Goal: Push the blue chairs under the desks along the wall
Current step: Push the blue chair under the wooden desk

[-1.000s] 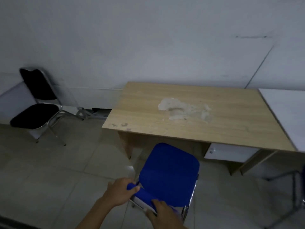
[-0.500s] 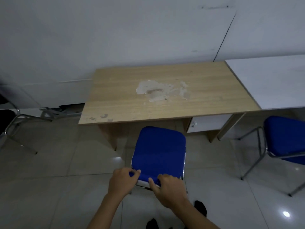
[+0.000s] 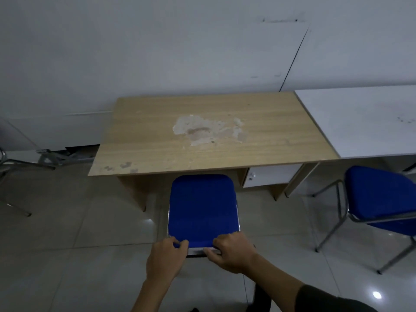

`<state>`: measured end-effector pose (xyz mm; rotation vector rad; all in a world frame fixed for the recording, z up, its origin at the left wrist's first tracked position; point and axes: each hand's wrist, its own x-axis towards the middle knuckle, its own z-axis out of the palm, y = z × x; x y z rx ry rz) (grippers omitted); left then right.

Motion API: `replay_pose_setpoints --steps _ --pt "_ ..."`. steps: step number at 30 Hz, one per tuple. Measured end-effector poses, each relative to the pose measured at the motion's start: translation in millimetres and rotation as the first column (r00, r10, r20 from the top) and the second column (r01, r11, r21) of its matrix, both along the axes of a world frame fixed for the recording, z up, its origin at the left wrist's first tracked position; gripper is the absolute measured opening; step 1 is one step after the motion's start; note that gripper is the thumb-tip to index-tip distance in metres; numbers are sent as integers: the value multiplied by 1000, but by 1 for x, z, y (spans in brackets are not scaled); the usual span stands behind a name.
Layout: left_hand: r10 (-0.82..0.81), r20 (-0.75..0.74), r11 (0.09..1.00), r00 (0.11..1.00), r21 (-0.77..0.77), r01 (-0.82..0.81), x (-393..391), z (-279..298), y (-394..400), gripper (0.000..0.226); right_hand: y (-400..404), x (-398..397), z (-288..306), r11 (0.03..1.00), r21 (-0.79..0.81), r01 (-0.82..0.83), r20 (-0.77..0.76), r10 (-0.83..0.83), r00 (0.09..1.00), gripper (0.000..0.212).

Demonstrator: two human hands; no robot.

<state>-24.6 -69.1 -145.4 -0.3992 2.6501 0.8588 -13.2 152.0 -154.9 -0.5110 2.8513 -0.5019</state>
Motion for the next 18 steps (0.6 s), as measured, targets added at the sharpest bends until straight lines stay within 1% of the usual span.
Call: replay_pose_setpoints --steps 3,4,5,6,7,9,10,11,12,15,18 --pt "36 9 999 999 -3 -36 -6 1 4 29 6 -14 0 999 -23 -26 -49 24 998 64" --pt "56 4 998 998 17 -56 -7 0 5 26 5 -16 0 1000 -26 -3 -72 2 997 62" --pt "82 -9 996 997 37 -82 -7 -1 7 22 5 -15 0 998 -37 56 -99 -59 993 61" --pt "111 -20 993 994 54 -110 -5 -4 9 18 3 -13 -2 986 -57 156 -124 -162 979 58" --pt "138 -35 989 990 60 -135 -2 -7 12 21 0 -8 -4 953 -85 290 -144 -300 943 55" --pt "227 -34 971 973 80 -224 1 -14 16 45 -6 1 -8 826 -128 548 -132 -562 816 50" --pt "284 -26 955 959 99 -280 1 -15 18 55 -9 5 -11 773 -120 623 -127 -635 762 50" --pt "320 -30 942 947 121 -314 -2 -16 20 60 -11 4 -12 747 -113 655 -133 -665 735 49" --pt "331 -46 937 942 135 -323 -5 -15 22 61 -11 2 -14 739 -116 663 -129 -673 728 48" --pt "362 -107 926 926 155 -344 -12 -12 27 56 -8 -6 -17 741 -143 656 -114 -671 733 43" --pt "396 -131 911 909 181 -371 -19 -10 32 48 -4 -14 -22 753 -128 645 -92 -657 748 39"
